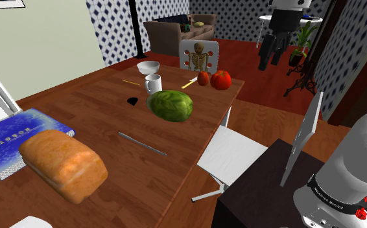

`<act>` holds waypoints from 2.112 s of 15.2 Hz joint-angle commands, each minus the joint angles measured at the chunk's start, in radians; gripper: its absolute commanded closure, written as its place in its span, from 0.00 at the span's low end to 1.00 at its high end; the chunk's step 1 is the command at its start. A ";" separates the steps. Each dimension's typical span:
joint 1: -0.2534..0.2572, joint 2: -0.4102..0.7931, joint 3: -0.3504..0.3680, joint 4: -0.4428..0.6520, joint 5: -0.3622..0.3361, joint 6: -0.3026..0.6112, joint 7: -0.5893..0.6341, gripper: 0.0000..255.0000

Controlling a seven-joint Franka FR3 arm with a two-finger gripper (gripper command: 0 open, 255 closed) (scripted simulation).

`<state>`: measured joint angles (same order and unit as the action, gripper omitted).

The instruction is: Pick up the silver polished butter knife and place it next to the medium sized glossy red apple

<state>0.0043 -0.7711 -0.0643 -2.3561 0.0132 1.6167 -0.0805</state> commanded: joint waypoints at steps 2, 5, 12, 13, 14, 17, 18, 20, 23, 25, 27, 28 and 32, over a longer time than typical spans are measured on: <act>0.009 0.021 0.013 -0.004 0.008 0.025 0.009 0.00; 0.033 0.089 0.052 -0.008 0.031 0.101 0.034 0.00; 0.084 0.276 0.140 0.022 0.066 0.265 0.091 0.00; 0.090 0.306 0.152 0.031 0.068 0.287 0.099 0.00; 0.096 0.336 0.164 0.042 0.070 0.308 0.108 0.00; 0.113 0.429 0.200 0.079 0.069 0.366 0.134 0.00; 0.118 0.461 0.212 0.094 0.067 0.385 0.144 0.00; 0.128 0.526 0.234 0.127 0.060 0.418 0.164 0.00; 0.144 0.626 0.266 0.184 0.041 0.462 0.196 0.00; 0.155 0.695 0.285 0.228 0.024 0.487 0.219 0.00; 0.168 0.764 0.301 0.276 0.002 0.508 0.243 0.00; 0.175 0.800 0.309 0.302 -0.010 0.516 0.256 0.00; 0.209 0.943 0.330 0.417 -0.064 0.539 0.305 0.00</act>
<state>0.2030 0.1319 0.2598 -1.9749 -0.0352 2.1531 0.2086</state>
